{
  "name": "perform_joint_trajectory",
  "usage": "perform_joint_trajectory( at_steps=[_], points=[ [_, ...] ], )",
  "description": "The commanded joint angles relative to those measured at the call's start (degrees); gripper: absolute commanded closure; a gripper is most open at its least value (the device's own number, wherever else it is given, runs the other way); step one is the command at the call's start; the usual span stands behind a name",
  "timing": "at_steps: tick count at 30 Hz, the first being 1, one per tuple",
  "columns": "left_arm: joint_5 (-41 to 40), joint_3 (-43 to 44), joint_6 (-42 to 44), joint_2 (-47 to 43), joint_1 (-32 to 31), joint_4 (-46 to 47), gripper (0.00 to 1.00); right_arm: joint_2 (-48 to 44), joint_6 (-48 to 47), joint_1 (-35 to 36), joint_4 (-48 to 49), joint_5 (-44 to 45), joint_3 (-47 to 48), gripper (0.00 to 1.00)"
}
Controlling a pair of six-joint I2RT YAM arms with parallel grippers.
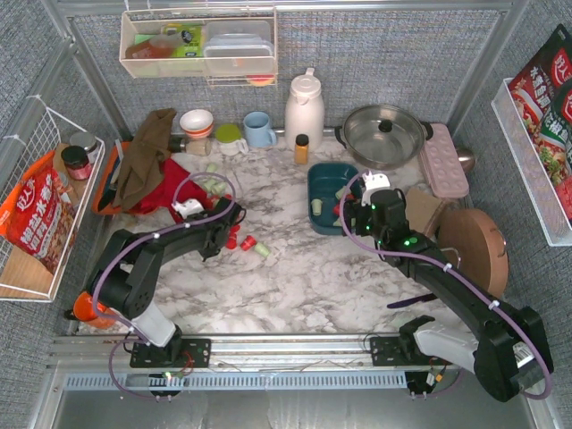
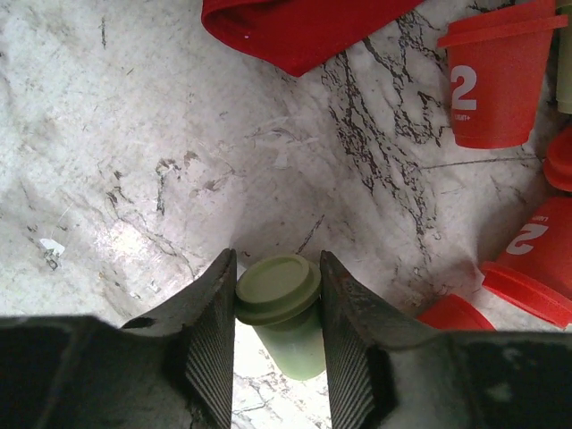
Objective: Mix the coffee capsules in the storage basket
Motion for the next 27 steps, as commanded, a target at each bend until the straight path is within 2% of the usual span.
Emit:
perform_joint_trajectory(
  at_steps=[1, 7, 13, 16, 21, 23, 27],
  points=[
    [2.5, 0.2, -2.3, 0.4, -0.1, -4.2, 0.64, 0.2, -0.6, -0.1, 0.6, 0.5, 0.0, 0.18],
    [1.2, 1.4, 0.4, -2.0, -1.0, -3.8, 0.65, 0.3, -0.6, -0.1, 0.4, 0.5, 0.3, 0.18],
    [-3.0, 7.6, 7.4, -6.8, -5.2, -3.0, 0.65, 0.2, -0.5, -0.1, 0.5, 0.9, 0.3, 0.18],
    [-1.9, 12.3, 14.6, -7.1, -7.7, 3.4, 0.65, -0.1, -0.2, -0.1, 0.8, 2.2, -0.1, 0.18],
    [2.0, 20.7, 27.0, -2.2, -11.8, 16.4, 0.64, -2.2, 0.3, -0.2, 2.1, 6.2, -1.8, 0.18],
    [5.4, 22.7, 32.7, -0.1, -12.6, 23.7, 0.62, -3.4, 0.6, -0.3, 2.6, 7.6, -2.6, 0.18],
    [11.6, 22.9, 38.9, 3.8, -13.4, 39.7, 0.62, -5.7, 0.9, -0.9, 4.1, 9.5, -4.3, 0.18]
  ],
)
